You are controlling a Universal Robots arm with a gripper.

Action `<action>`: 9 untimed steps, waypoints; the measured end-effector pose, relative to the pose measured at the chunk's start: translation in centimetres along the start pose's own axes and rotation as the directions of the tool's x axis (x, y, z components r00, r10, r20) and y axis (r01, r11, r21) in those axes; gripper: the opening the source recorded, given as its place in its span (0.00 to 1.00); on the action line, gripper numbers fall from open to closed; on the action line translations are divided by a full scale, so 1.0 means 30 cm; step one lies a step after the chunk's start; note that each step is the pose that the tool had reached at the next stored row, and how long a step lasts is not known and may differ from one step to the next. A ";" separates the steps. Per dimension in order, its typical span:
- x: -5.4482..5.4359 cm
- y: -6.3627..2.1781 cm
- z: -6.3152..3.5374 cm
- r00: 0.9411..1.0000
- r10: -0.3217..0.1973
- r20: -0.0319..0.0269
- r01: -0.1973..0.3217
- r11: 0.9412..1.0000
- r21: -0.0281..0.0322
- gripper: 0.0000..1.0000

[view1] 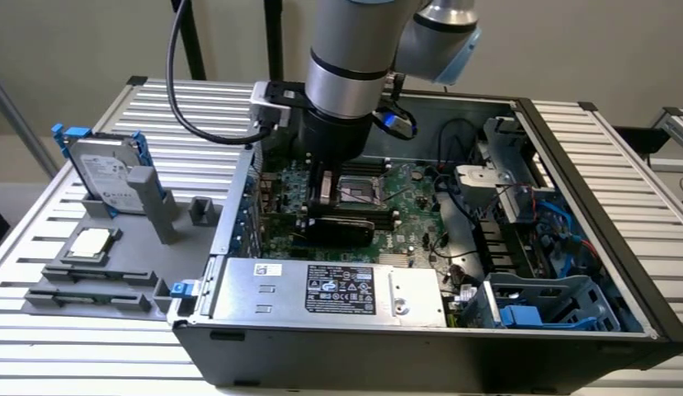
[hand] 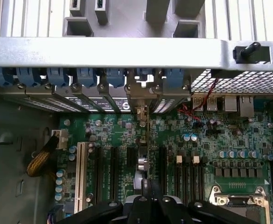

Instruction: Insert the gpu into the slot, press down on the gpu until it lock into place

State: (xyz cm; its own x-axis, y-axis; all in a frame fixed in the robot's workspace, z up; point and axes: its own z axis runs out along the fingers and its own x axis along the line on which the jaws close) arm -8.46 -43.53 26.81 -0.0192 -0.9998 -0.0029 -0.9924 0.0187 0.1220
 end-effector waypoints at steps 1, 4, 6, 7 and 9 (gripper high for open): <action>0.000 0.001 0.005 1.000 0.000 -0.001 0.000 1.000 0.000 0.11; 0.000 0.002 0.014 1.000 0.000 -0.002 0.000 1.000 0.002 0.11; -0.002 0.004 0.001 1.000 0.000 0.001 0.000 1.000 0.003 0.11; -0.001 0.006 -0.016 1.000 0.000 0.000 0.000 1.000 0.003 0.11; 0.000 0.008 -0.046 1.000 0.000 -0.001 0.000 1.000 0.002 0.11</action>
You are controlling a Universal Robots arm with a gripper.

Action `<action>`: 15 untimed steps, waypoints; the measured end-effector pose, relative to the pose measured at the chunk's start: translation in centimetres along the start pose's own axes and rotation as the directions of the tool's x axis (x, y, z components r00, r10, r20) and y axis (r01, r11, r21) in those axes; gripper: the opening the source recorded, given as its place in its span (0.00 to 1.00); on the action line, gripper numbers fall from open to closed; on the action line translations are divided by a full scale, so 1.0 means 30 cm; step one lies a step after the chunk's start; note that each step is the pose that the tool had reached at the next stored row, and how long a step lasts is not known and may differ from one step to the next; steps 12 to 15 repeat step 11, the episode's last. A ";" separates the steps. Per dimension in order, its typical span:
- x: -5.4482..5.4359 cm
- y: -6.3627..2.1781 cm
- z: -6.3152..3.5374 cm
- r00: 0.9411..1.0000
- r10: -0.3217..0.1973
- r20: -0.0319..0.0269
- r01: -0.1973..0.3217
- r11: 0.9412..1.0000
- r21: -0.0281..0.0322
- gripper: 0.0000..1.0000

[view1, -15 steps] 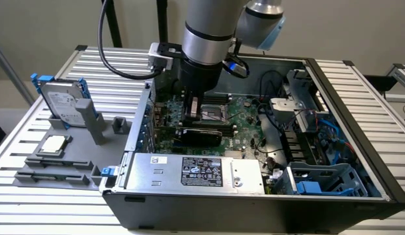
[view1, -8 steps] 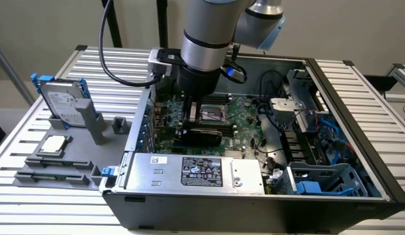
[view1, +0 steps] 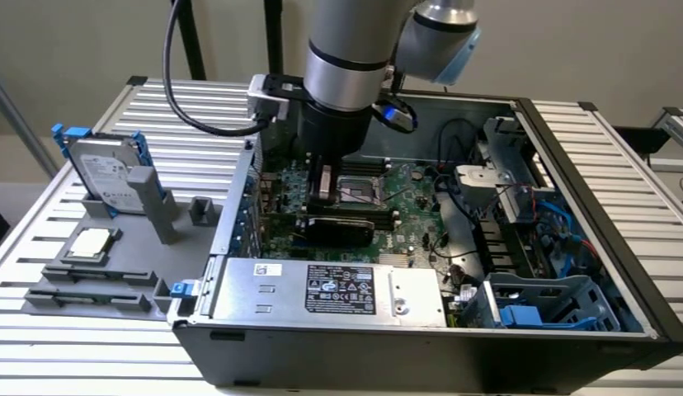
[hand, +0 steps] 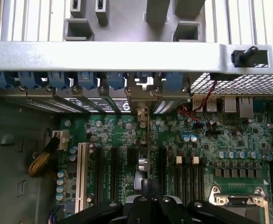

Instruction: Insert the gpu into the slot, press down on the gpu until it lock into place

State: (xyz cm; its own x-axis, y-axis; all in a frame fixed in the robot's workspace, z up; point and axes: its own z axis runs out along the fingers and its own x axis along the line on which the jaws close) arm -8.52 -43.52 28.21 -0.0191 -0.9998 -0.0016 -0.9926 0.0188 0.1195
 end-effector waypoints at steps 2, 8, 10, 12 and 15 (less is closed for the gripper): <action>0.000 -0.002 -0.032 1.000 0.000 0.000 0.000 1.000 0.000 0.11; 0.000 -0.007 -0.074 1.000 0.001 0.000 -0.001 1.000 0.000 0.11; 0.000 -0.008 -0.074 1.000 0.001 0.000 -0.001 1.000 0.000 0.11; 0.000 -0.008 -0.075 1.000 0.001 0.000 -0.001 1.000 0.000 0.11; 0.000 -0.008 -0.075 1.000 0.001 0.000 -0.001 1.000 0.000 0.11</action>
